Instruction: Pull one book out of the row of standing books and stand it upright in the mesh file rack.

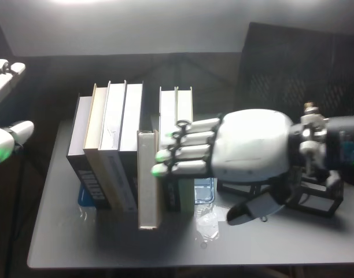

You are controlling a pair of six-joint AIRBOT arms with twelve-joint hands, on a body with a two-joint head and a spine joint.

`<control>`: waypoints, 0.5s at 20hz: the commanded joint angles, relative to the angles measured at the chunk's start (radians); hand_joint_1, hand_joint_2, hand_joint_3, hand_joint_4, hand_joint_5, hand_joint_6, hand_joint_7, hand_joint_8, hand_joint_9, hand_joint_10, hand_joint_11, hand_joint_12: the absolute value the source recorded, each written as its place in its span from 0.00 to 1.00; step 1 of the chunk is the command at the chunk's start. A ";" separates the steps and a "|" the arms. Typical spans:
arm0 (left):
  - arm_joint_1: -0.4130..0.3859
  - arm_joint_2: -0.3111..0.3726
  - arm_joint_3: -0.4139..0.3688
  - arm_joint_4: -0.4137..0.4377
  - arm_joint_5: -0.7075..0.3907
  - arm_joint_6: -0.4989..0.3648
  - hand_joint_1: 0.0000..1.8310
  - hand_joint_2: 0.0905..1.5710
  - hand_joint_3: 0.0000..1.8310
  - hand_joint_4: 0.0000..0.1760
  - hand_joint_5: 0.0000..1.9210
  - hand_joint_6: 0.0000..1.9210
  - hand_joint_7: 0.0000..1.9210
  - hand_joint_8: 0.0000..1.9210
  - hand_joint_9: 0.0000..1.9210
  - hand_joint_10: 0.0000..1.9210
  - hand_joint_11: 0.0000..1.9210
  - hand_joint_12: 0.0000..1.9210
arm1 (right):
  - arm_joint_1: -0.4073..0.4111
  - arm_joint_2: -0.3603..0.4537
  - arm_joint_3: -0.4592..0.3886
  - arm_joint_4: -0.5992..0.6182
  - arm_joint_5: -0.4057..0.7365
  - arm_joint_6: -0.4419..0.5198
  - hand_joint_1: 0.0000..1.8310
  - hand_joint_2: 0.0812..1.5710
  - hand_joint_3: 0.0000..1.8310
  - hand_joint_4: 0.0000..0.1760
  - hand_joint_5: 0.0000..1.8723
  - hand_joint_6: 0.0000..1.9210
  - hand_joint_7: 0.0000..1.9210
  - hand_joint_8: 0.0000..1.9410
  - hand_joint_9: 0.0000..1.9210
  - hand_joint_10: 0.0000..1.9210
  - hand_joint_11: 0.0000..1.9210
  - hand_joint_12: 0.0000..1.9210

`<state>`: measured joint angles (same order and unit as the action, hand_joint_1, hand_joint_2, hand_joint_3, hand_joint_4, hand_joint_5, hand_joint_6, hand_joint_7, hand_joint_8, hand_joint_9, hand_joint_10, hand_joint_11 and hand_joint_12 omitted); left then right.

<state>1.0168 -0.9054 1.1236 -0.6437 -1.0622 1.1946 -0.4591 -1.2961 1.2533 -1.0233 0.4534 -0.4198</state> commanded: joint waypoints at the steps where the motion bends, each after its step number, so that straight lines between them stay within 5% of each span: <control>1: 0.001 0.011 0.010 0.003 -0.133 -0.009 0.09 0.88 0.00 0.12 0.01 0.00 0.00 0.00 0.00 0.00 0.00 0.00 | 0.016 -0.008 0.009 0.027 0.062 -0.001 0.44 0.65 0.00 0.00 0.00 0.00 0.00 0.00 0.00 0.00 0.00 0.00; 8: -0.005 -0.002 0.031 0.017 -0.117 -0.019 0.06 0.85 0.00 0.28 0.02 0.00 0.00 0.00 0.00 0.00 0.03 0.02 | 0.047 -0.108 0.057 -0.068 -0.004 -0.039 0.44 0.66 0.00 0.00 0.00 0.00 0.00 0.00 0.00 0.00 0.00 0.00; 9: -0.005 -0.003 0.032 0.019 -0.115 -0.020 0.05 0.83 0.01 0.37 0.01 0.00 0.00 0.00 0.00 0.00 0.00 0.13 | 0.053 -0.125 0.064 -0.085 -0.017 -0.046 0.46 0.65 0.00 0.00 0.00 0.00 0.00 0.00 0.00 0.00 0.00 0.00; 10: -0.005 -0.005 0.033 0.020 -0.113 -0.020 0.06 0.83 0.01 0.42 0.01 0.00 0.00 0.00 0.00 0.00 0.00 0.13 | 0.058 -0.136 0.069 -0.098 -0.028 -0.053 0.46 0.63 0.00 0.00 0.00 0.00 0.00 0.00 0.00 0.00 0.00 0.00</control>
<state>1.0168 -0.9150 1.1465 -0.6262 -1.0595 1.1763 -0.4095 -1.4422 1.3224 -1.1488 0.3683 -0.4721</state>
